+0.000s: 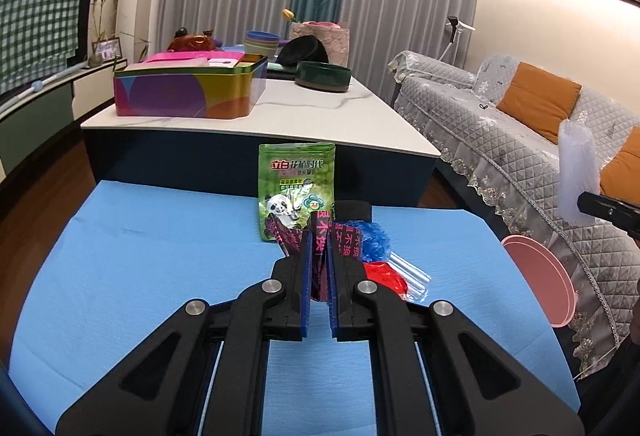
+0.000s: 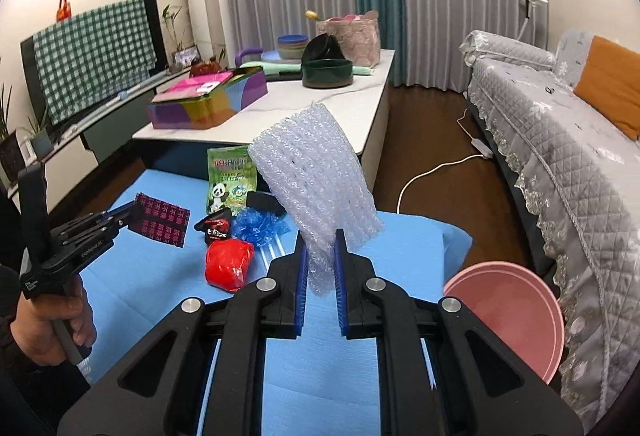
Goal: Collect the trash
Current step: 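Grasp the pink printed packet with the left tool while the right tool grasps the white foam net, then carry the pink packet and white foam net over the pink bin with both tools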
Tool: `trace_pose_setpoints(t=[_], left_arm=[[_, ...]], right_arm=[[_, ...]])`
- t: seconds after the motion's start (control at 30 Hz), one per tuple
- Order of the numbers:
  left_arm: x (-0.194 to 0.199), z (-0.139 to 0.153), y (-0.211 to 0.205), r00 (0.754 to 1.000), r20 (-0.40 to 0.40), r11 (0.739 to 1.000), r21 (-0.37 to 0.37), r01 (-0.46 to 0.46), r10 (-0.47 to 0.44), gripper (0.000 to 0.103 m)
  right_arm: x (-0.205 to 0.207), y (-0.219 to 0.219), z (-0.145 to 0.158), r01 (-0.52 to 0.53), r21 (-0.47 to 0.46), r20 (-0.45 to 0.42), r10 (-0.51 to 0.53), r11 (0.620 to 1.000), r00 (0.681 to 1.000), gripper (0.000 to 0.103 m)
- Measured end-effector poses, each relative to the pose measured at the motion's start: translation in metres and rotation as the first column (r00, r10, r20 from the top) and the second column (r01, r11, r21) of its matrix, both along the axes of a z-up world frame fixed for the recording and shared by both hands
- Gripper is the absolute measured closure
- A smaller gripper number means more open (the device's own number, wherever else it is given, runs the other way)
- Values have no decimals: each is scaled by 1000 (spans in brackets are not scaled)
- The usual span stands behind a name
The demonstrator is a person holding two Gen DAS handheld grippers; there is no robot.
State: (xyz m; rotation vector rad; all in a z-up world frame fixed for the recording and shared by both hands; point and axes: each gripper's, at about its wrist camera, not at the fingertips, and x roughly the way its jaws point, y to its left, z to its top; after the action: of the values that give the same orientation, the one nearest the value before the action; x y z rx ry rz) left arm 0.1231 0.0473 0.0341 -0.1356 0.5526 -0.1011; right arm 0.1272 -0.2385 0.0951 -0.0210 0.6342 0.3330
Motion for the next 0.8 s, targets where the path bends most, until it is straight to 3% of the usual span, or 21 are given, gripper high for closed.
trace_pose_setpoints(t=[0.2,0.8], left_arm=[[-4,0,-8,1000,3,1000,24,5,-5,96],[0,-2,-38,999,18,998,54,44,-45,96]], right_arm=[[-2,-19,-22,38,40,-33,-37,998,999,90],[-8,-46,-26,91,29,0,-91,995,996,90]])
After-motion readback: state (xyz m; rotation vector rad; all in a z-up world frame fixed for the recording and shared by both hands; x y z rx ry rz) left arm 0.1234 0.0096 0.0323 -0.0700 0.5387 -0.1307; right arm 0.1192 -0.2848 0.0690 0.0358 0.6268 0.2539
